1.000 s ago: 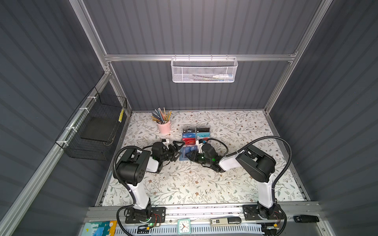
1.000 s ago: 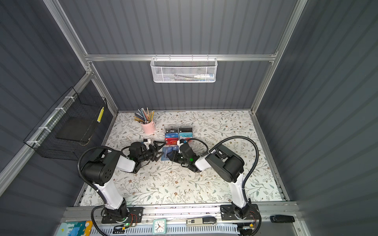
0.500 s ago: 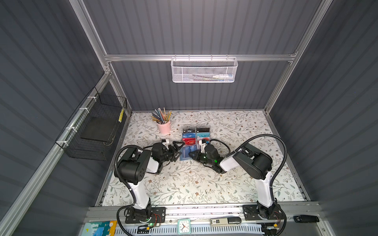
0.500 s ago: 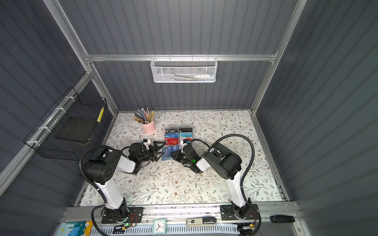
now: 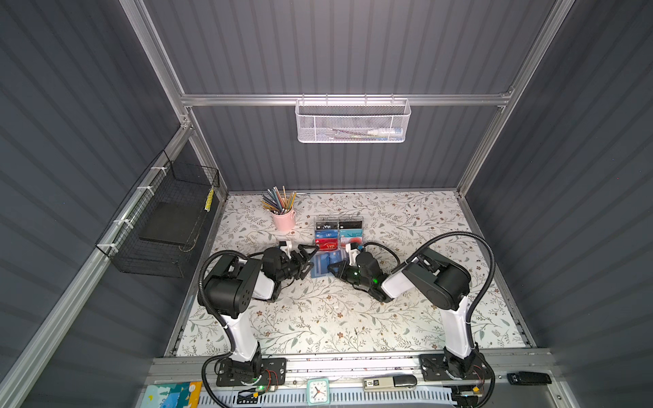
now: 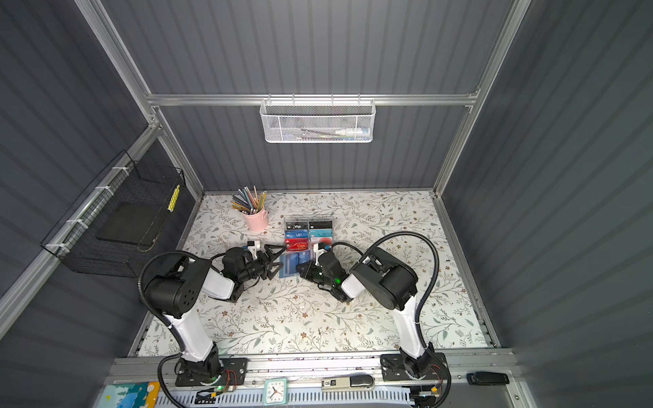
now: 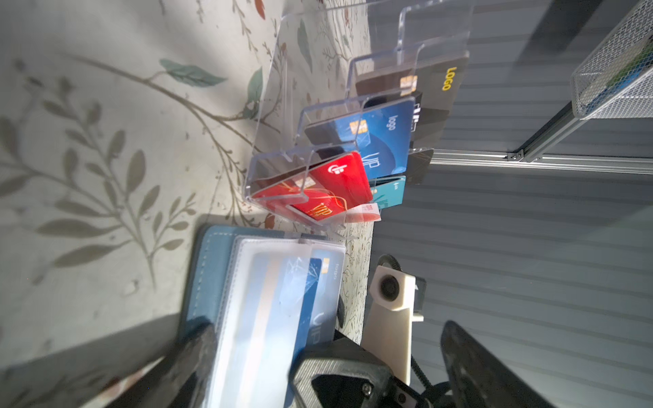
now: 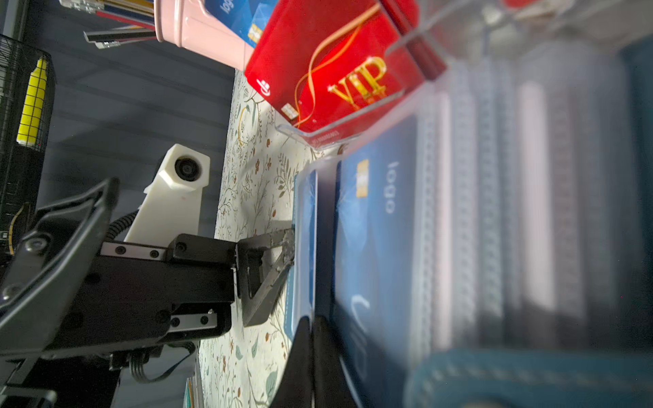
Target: Take the credit cards out of the card holder
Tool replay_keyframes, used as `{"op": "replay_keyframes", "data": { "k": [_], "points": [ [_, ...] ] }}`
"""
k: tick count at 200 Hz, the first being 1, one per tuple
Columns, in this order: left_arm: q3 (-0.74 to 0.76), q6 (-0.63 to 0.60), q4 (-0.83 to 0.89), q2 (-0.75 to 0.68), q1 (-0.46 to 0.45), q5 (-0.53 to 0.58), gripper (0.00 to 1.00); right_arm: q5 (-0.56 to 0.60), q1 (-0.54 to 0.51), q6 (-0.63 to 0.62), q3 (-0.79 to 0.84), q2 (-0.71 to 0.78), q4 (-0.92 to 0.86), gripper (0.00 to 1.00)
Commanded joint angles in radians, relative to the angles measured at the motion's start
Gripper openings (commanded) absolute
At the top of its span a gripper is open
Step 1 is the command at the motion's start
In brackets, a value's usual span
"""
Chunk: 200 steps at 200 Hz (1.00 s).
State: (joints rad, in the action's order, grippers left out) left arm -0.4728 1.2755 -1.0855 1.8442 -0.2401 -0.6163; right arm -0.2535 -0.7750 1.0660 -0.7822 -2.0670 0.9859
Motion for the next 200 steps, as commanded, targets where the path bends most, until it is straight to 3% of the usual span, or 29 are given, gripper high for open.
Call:
{"op": "replay_keyframes", "data": {
  "k": [1, 54, 95, 131, 200],
  "points": [
    [0.048, -0.01, 0.194, 0.042, -0.005, 0.023, 1.0, 0.011, 0.008, -0.037, 0.036, 0.047, -0.025, 0.0],
    [0.034, -0.048, 0.262, -0.052, -0.005, 0.021, 1.0, 0.0, 0.034, -0.075, 0.1, 0.142, -0.031, 0.0],
    [-0.046, -0.209, 0.592, -0.277, -0.03, 0.064, 1.0, 0.012, 0.05, -0.127, 0.119, 0.25, -0.131, 0.0],
    [-0.132, -0.302, 0.732, -0.361, -0.069, 0.088, 1.0, -0.017, 0.081, -0.163, 0.13, 0.325, -0.2, 0.0],
    [-0.245, -0.4, 0.739, -0.33, -0.136, 0.109, 0.95, -0.287, 0.131, -0.14, 0.137, 0.432, -0.209, 0.0]
  ]
}}
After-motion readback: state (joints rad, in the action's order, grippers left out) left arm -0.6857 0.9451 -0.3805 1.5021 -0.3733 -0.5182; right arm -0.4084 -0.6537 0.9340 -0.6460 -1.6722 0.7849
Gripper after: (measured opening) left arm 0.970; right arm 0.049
